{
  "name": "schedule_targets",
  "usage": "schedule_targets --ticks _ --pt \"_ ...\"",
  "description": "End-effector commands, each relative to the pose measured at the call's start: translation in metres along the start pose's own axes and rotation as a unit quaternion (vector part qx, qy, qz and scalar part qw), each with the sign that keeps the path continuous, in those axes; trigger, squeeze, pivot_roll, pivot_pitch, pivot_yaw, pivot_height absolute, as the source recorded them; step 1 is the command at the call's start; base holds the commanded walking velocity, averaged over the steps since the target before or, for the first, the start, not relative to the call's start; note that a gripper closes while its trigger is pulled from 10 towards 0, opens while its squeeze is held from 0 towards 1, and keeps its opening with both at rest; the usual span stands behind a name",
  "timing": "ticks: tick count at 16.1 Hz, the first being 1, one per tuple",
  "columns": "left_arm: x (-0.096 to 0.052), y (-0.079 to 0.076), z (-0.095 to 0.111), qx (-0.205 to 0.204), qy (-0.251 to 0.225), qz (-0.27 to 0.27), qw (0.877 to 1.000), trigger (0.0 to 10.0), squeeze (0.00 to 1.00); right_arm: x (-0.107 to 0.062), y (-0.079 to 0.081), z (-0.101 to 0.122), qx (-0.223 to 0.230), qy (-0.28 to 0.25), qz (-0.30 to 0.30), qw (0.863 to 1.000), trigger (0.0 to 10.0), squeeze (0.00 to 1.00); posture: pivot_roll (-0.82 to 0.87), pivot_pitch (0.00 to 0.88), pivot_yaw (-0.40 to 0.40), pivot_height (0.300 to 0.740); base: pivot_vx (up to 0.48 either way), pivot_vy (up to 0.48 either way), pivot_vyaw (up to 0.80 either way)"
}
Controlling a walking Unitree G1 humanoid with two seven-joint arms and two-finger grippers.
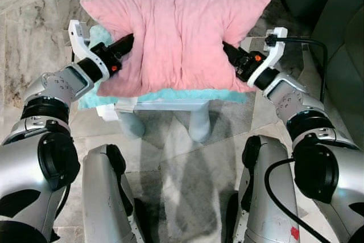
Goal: Move the pillow to the sofa
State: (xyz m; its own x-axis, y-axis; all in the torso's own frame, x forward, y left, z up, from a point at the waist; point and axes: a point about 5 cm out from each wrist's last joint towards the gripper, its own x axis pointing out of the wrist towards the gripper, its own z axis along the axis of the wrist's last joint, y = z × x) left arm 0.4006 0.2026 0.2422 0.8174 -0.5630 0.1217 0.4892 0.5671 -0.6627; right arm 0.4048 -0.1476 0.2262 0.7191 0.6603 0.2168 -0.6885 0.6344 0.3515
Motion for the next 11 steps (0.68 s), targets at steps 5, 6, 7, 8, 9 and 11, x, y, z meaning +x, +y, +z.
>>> schedule_targets --ticks 5,6,7,8,9,11 --pt "-0.002 0.016 -0.009 0.104 0.003 0.096 0.990 0.0 0.00 0.012 0.015 -0.010 -0.008 0.021 0.045 0.999 0.0 0.00 -0.02 0.269 0.054 0.366 0.000 0.000 0.00" --pt "0.000 0.013 -0.006 0.122 -0.010 0.097 0.988 0.0 0.00 0.013 0.017 -0.009 -0.010 0.020 0.054 0.998 0.0 0.00 -0.03 0.248 0.045 0.366 0.000 0.000 0.00" --pt "0.001 0.010 -0.004 0.115 -0.016 0.093 0.989 0.0 0.00 0.013 0.017 -0.009 -0.012 0.020 0.057 0.998 0.0 0.00 -0.03 0.233 0.040 0.366 0.000 0.000 0.00" --pt "0.001 0.009 -0.001 0.110 -0.032 0.092 0.989 0.0 0.00 0.012 0.018 -0.010 -0.018 0.018 0.058 0.998 0.0 0.00 -0.04 0.196 0.032 0.366 0.000 0.000 0.00" --pt "0.000 0.010 -0.001 0.112 -0.043 0.097 0.988 0.0 0.00 0.011 0.017 -0.008 -0.022 0.009 0.049 0.999 0.0 0.00 -0.04 0.176 0.030 0.366 0.000 0.000 0.00" --pt "-0.004 0.016 -0.004 0.135 -0.065 0.125 0.981 0.0 0.00 0.009 0.015 -0.002 -0.040 -0.018 0.026 0.999 0.0 0.00 -0.05 0.116 0.029 0.366 0.000 0.000 0.00"
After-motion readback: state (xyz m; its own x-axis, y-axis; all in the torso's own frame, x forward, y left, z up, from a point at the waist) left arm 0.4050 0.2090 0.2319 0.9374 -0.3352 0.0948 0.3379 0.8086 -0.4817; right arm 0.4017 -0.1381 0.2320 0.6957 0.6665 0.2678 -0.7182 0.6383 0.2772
